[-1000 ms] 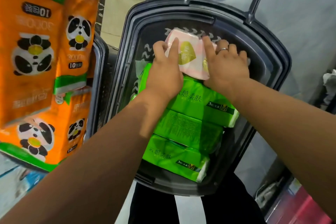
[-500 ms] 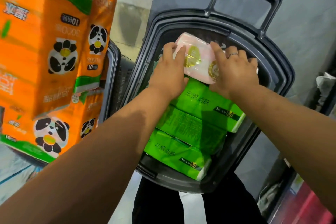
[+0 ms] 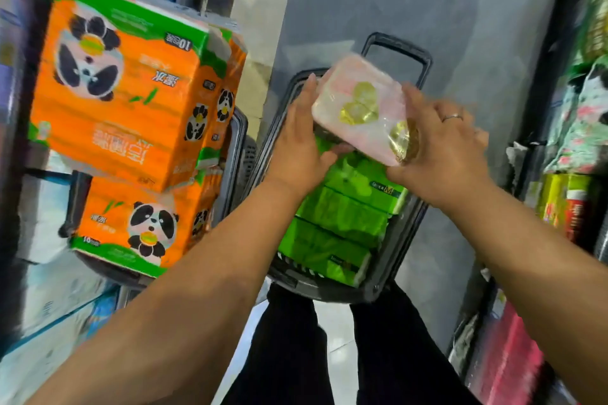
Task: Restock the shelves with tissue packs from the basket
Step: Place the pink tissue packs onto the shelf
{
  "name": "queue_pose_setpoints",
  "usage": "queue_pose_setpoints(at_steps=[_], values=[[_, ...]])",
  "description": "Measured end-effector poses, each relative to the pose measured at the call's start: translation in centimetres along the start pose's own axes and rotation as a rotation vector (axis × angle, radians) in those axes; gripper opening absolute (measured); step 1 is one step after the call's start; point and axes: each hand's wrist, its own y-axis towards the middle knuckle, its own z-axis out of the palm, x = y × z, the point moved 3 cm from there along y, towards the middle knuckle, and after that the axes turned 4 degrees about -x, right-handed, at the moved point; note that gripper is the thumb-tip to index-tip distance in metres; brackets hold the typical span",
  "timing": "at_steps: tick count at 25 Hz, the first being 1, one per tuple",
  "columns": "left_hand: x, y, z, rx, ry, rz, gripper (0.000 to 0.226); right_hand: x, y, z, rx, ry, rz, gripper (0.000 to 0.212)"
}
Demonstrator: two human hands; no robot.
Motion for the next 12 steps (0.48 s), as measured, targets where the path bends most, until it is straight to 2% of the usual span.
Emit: queue_pose_setpoints(at_steps=[2, 4, 5, 9, 10, 12], values=[[-1.4, -2.1, -1.5, 0.038, -0.165, -0.143, 0.110, 0.7, -2.5, -2.6, -0.077, 0.216, 0.069, 0.099], [-2.5, -4.3, -2.5, 0.140, -0.145, -0.204, 0.096, 1.0, -5.2, -4.6, -0.111, 0.607, 0.167, 0.084], [-3.0, -5.6, -3.4, 0.166, -0.099, -0.200, 0.087, 1.3, -6.9, -5.3, -0.075, 0.775, 0.213, 0.082], [-4.8, -9.9, -9.6, 0.017, -0.112, -0.122, 0.058, 3.1, -14.6, -7.0, 0.047, 1.193, 0.309, 0.092], [-5.1, -11.1, -11.5, -0.003, -0.123, -0.137, 0.056, 3.8, -16.7, -7.8, 0.058, 1.279, 0.332, 0.088], [-4.7, -13.7, -15.0, -0.009, -0.099, -0.209, 0.067, 4.8, -20.7, -9.4, 0.066, 1.410, 0.363, 0.072]])
